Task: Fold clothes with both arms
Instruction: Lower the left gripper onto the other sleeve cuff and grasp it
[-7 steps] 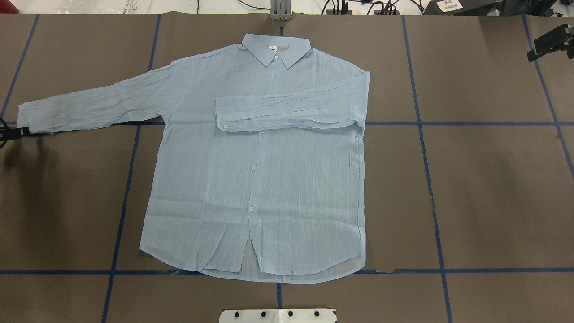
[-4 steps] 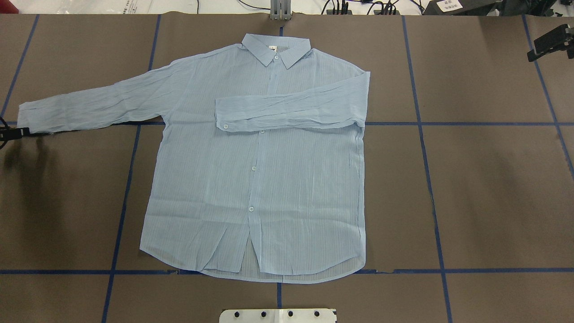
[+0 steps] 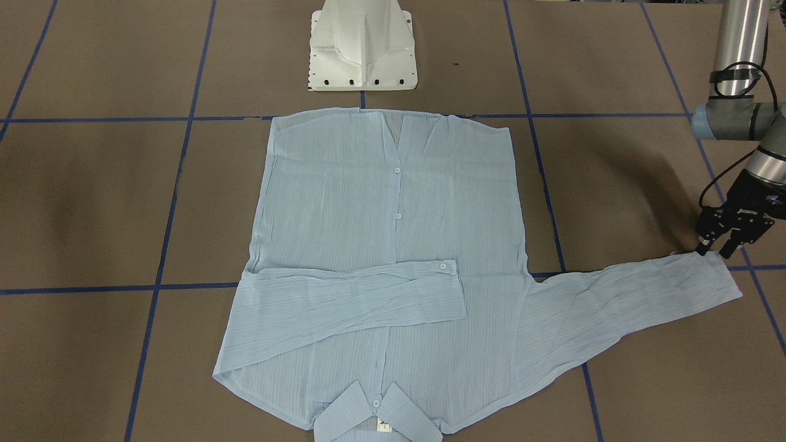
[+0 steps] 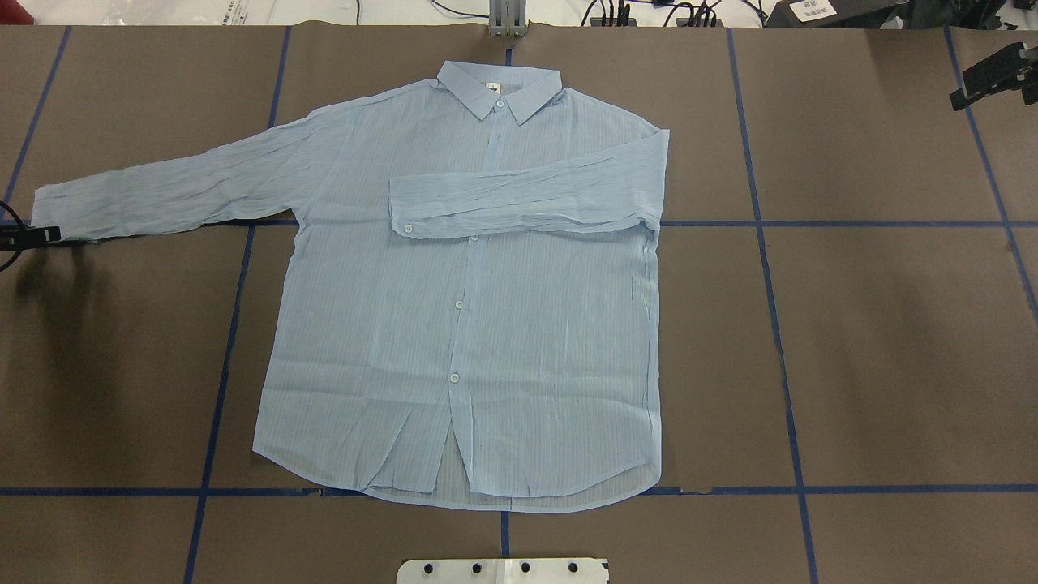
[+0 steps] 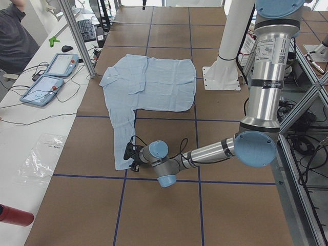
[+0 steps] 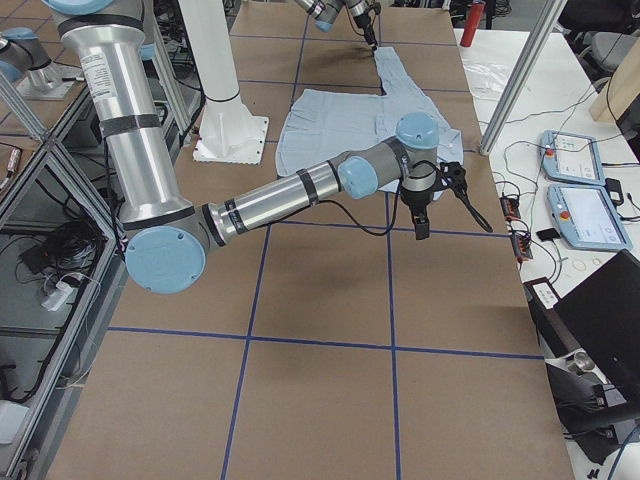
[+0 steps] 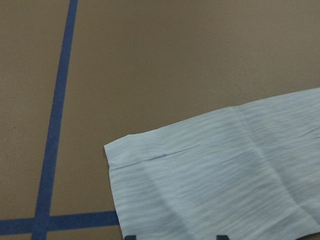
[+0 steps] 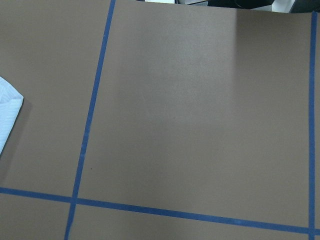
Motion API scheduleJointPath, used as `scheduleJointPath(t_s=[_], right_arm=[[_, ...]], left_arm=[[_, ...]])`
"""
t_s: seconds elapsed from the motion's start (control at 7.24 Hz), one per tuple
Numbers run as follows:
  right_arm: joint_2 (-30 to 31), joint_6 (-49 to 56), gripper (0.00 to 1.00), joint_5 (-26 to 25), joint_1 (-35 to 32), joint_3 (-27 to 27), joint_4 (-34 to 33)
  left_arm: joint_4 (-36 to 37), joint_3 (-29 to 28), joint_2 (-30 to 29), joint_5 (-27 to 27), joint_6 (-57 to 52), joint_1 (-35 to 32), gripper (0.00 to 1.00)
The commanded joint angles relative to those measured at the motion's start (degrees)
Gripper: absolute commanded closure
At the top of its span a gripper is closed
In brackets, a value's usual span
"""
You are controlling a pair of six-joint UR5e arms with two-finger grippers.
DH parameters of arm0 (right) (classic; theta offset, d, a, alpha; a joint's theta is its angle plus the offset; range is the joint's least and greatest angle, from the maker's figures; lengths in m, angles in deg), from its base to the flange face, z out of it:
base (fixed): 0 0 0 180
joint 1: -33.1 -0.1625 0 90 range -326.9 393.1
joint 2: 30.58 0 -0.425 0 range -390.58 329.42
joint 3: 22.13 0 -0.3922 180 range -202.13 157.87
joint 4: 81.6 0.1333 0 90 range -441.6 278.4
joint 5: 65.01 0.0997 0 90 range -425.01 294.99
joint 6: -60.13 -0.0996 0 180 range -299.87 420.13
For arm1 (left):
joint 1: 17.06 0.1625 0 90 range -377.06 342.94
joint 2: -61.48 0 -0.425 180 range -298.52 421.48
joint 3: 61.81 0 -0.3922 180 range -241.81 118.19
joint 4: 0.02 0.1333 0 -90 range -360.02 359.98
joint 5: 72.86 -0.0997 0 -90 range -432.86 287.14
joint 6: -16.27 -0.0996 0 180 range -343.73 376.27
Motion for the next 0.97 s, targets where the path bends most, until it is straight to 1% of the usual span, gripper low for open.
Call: scheduleJointPath(t_s=[0.0,0.55,0.69,0.83], right_arm=[[0.1,-0.1,0.00,0.0,0.0,0.1,0.0],[0.1,0.6,0.00,0.0,0.0,0.5,0.0],[0.1,0.6,0.00,0.0,0.0,0.5,0.0],[0.1,0.5,0.00,0.0,0.0,0.5,0.0]], left_arm=[[0.0,-0.1,0.0,0.0,-0.1,0.0,0.38],[0.2,-0.4,0.0,-0.1,-0.1,0.2,0.38],[0.2,-0.4,0.0,-1.2,0.0,0.3,0.40],[0.2,-0.4,0.0,-1.8,0.1,0.5,0.51]])
